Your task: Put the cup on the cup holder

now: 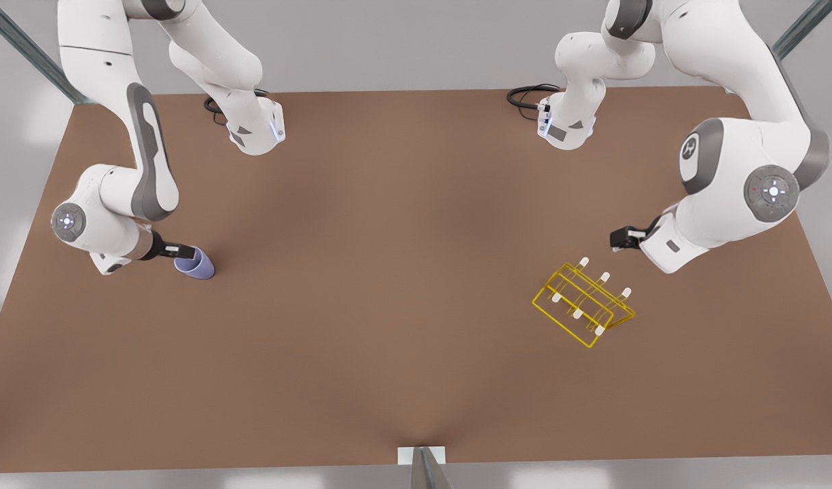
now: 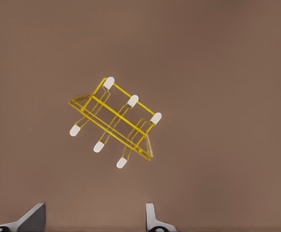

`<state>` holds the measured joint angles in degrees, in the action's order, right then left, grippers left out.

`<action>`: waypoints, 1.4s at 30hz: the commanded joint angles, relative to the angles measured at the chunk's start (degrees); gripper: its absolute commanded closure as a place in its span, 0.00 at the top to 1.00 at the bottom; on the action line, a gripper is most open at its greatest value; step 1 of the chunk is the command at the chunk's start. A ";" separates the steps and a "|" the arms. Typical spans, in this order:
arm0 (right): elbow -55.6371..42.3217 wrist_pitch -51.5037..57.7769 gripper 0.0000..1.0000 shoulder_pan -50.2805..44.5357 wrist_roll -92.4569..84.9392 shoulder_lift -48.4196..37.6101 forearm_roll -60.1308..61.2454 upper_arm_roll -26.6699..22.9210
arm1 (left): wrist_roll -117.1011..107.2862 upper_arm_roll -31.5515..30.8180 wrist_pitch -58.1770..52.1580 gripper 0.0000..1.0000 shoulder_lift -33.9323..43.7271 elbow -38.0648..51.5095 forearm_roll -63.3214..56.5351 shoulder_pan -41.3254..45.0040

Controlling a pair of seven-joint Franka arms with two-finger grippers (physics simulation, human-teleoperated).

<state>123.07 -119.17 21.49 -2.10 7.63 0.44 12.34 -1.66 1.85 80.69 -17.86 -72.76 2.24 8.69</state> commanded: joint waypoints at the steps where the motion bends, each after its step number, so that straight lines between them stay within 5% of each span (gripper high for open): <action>1: -0.11 -4.05 1.00 -1.28 -1.06 1.07 -0.17 0.32 | -0.63 0.00 0.43 1.00 0.11 -0.36 -0.04 0.02; 29: 3.93 -12.05 1.00 0.31 -2.82 8.54 -0.61 1.20 | -0.54 0.00 0.61 1.00 0.37 -0.63 -2.33 0.02; 30: 3.93 -12.14 0.96 0.22 -2.82 8.98 -1.05 1.20 | -0.54 0.00 0.61 1.00 0.28 -0.71 -2.33 0.02; 33: 3.05 -11.96 0.21 0.22 -2.82 9.68 -1.93 1.20 | -0.54 0.00 0.43 1.00 0.37 -0.71 -2.33 0.02; 42: 1.82 -11.61 0.21 0.31 -2.64 10.04 -2.02 1.11 | -0.63 -0.09 0.61 1.00 0.19 -0.80 -2.33 0.10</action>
<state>125.00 -130.83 21.80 -5.77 17.80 -0.85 13.41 -2.17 1.77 81.21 -17.66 -73.59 -0.04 8.78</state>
